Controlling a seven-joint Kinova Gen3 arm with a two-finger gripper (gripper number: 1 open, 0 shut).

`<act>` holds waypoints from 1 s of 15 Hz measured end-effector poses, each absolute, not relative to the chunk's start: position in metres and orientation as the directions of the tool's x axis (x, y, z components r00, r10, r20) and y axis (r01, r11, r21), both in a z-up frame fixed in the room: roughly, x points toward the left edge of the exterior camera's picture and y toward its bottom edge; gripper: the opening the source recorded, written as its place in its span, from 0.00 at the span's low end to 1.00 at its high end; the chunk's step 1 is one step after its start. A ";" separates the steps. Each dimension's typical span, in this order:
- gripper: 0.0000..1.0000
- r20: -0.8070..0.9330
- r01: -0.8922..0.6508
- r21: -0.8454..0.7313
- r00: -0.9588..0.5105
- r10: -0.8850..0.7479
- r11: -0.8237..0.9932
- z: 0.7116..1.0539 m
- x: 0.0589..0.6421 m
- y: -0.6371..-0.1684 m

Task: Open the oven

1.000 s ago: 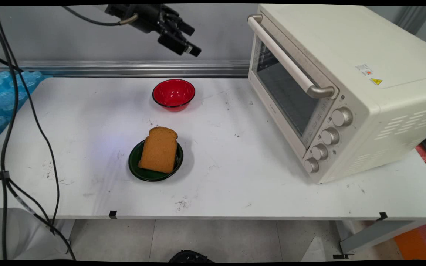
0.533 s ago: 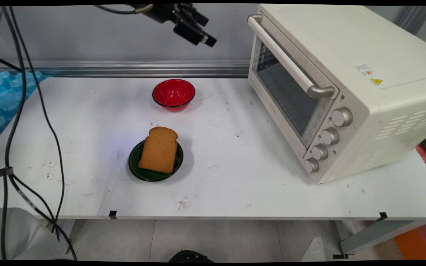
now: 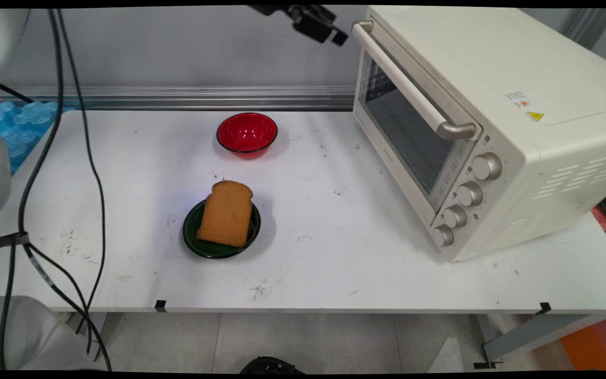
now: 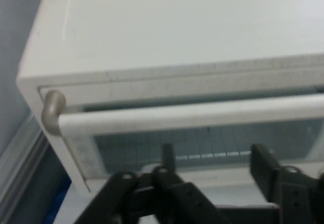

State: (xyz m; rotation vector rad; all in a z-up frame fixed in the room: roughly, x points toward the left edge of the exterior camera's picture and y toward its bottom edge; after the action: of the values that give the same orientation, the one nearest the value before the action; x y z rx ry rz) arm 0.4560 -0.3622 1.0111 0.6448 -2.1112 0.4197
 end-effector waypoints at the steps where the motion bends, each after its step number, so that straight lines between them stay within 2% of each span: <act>1: 0.00 0.822 -0.588 -0.060 -0.487 -0.295 0.806 1.012 0.450 -0.367; 15: 0.00 0.807 -0.608 -0.033 -0.484 -0.338 0.793 0.997 0.380 -0.426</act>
State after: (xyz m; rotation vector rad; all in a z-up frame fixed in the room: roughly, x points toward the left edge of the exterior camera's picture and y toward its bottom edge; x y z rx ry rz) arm 0.3801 -0.4264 0.9967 0.6984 -2.1181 0.3986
